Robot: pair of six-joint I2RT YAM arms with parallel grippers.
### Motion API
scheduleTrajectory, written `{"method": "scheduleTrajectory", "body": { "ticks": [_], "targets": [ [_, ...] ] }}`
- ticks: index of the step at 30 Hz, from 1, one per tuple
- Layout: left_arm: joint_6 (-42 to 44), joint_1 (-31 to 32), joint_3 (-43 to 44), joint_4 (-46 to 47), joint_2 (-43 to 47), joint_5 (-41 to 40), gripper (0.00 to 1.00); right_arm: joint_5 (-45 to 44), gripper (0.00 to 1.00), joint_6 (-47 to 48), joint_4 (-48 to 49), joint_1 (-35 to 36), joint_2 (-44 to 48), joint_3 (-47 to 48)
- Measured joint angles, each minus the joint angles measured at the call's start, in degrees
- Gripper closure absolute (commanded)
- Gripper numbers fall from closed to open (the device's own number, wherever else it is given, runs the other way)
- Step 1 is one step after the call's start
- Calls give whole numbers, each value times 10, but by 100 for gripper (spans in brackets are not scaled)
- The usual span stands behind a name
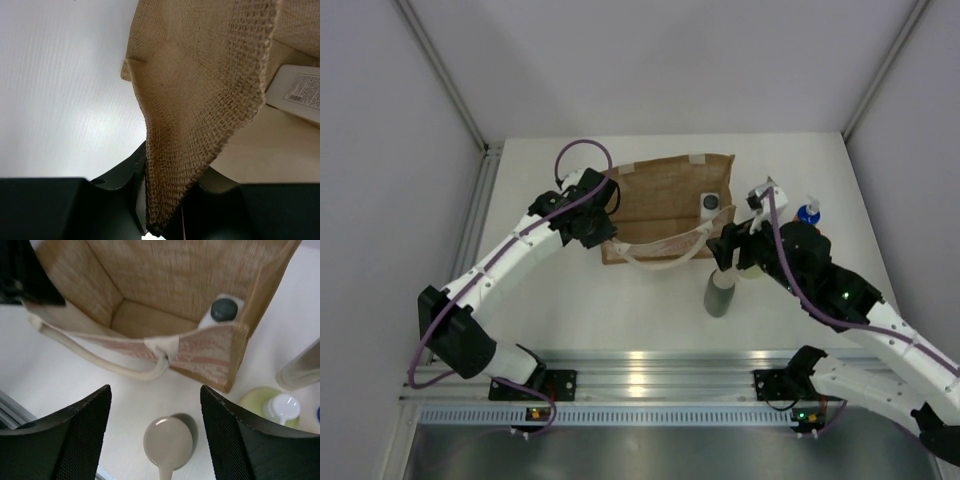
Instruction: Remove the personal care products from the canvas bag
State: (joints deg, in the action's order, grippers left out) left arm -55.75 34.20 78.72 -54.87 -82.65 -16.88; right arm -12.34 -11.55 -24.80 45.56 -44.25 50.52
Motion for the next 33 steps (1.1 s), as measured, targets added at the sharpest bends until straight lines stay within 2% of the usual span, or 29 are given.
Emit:
{"method": "scheduleTrajectory", "body": {
  "ticks": [6, 10, 14, 16, 20, 25, 33],
  "targets": [
    [0, 0, 0, 0, 0, 10, 69, -15, 32, -7, -15, 0, -74, 167],
    [0, 0, -12, 5, 4, 10, 69, -27, 34, -27, -45, 0, -191, 285],
    [-1, 0, -46, 13, 16, 10, 69, -34, 35, -51, -90, 0, -308, 351],
    [-1, 2, -61, 20, 20, 12, 69, -37, 35, -63, -118, 0, -358, 365],
    [0, 2, -79, 30, 27, 13, 69, -39, 34, -86, -166, 0, -402, 363],
    [0, 2, -82, 33, 29, 19, 69, -46, 30, -110, -185, 0, -401, 341],
    [-14, 2, -82, 34, 31, 33, 67, -68, 30, -106, -187, -21, -408, 322]
  ]
}}
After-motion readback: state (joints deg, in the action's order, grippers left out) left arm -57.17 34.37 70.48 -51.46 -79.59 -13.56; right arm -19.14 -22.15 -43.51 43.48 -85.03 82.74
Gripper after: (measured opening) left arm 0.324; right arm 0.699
